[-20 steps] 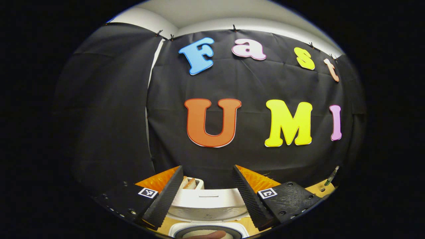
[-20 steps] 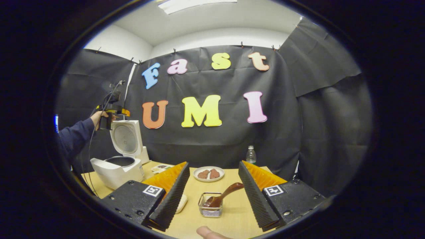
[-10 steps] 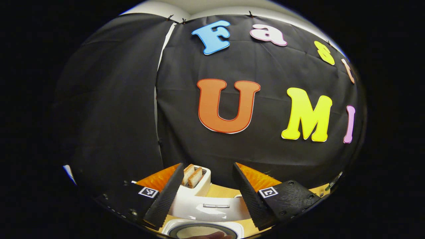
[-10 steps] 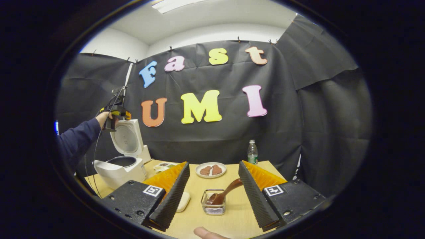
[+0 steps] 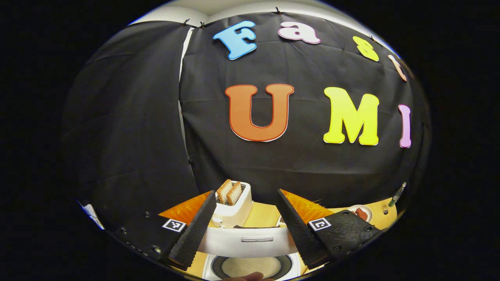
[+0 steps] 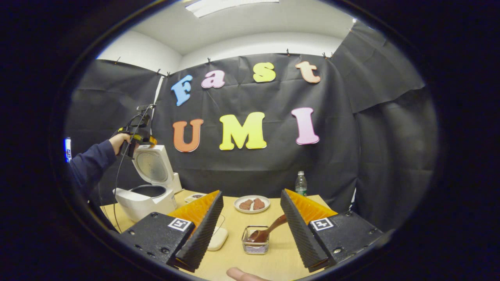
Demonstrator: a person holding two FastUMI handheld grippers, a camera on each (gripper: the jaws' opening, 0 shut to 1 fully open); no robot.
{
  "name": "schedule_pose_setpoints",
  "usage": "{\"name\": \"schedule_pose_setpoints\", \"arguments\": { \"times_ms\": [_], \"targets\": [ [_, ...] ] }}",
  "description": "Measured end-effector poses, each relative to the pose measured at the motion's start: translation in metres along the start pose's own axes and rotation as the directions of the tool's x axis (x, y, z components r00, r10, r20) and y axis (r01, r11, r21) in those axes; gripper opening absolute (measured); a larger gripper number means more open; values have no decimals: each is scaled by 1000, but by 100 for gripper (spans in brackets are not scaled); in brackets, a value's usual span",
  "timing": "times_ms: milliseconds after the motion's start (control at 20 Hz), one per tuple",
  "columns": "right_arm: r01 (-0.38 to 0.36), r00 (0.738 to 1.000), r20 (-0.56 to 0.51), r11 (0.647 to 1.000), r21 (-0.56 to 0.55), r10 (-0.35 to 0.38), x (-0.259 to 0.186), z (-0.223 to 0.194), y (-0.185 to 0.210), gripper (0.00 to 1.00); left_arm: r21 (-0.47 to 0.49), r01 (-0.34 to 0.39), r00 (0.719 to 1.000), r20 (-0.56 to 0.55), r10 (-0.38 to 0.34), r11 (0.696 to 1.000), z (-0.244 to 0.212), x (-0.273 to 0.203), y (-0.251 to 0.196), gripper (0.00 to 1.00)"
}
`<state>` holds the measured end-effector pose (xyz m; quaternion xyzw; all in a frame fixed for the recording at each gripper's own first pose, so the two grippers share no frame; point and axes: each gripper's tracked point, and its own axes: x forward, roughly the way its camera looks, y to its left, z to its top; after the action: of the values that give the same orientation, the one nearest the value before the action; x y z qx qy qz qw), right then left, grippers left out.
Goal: Close the left gripper, press the button to open the rice cooker; take a wooden spoon from the chopstick holder with the right hand, scoop a spoonful of rice and pour it into the rice cooker, then put the wooden spoon back into the chopstick holder.
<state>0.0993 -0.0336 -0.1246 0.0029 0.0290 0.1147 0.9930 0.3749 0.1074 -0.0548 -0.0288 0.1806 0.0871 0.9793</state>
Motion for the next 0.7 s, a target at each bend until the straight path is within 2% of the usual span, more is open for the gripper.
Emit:
{"name": "schedule_pose_setpoints", "arguments": {
  "times_ms": [100,200,350,500,700],
  "targets": [
    [-15,1000,-14,1000,12,15,2,-4,4,94,-1,6,1000,-29,-6,1000,-21,-14,-2,99],
    [-31,999,-24,1000,-3,31,2,-10,5,96,-9,-7,993,-119,6,1000,-58,-26,1,98],
    [-7,999,-40,1000,14,8,2,-21,-10,96,-26,44,971,-232,-49,999,-118,-50,-14,96],
    [-11,997,-72,999,46,14,2,-34,-15,96,15,33,972,-234,-28,999,-148,-62,-15,96],
    [-14,996,-87,999,48,18,5,-40,-21,94,7,21,975,-223,-19,1000,-169,-77,-17,96]
  ]
}}
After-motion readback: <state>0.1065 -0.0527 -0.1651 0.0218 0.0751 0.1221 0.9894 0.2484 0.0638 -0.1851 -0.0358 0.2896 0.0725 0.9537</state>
